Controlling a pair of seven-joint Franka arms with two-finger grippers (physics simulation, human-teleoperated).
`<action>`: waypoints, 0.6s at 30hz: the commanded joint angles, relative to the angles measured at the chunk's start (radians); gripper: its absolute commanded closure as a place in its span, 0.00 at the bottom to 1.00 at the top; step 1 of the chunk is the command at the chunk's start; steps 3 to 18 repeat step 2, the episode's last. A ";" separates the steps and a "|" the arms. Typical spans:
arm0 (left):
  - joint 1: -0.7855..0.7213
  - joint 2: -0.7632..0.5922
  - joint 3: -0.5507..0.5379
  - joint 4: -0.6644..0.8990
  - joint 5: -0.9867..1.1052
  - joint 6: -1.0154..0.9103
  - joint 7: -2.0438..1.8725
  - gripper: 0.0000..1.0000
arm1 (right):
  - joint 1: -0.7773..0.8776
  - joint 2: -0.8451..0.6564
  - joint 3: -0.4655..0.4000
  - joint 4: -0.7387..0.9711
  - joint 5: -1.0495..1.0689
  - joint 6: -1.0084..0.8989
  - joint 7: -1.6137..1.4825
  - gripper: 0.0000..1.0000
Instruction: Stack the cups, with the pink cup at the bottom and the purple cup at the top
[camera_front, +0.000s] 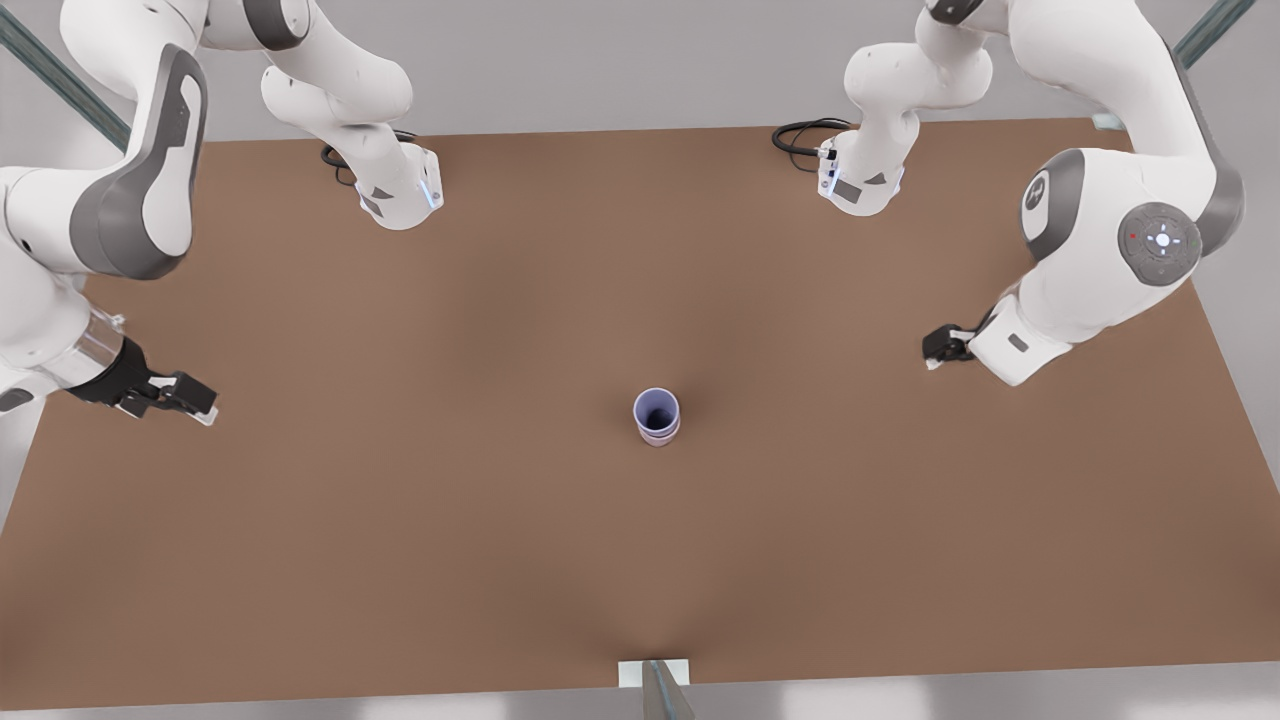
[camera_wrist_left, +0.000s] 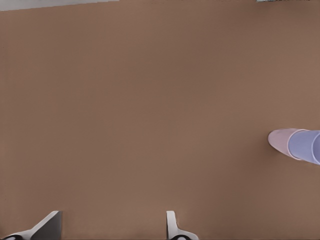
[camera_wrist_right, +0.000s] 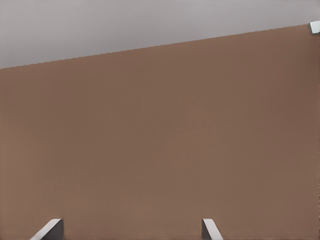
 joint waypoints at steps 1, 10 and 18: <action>-0.003 -0.002 0.000 -0.007 0.065 0.004 -0.001 0.00 | -0.005 -0.002 0.000 0.001 0.000 -0.002 0.000 0.00; -0.003 -0.006 0.000 -0.018 0.067 0.015 0.000 0.00 | -0.012 0.002 -0.002 0.005 -0.001 0.003 0.000 0.00; -0.003 -0.006 0.000 -0.018 0.067 0.015 0.000 0.00 | -0.012 0.002 -0.002 0.005 -0.001 0.003 0.000 0.00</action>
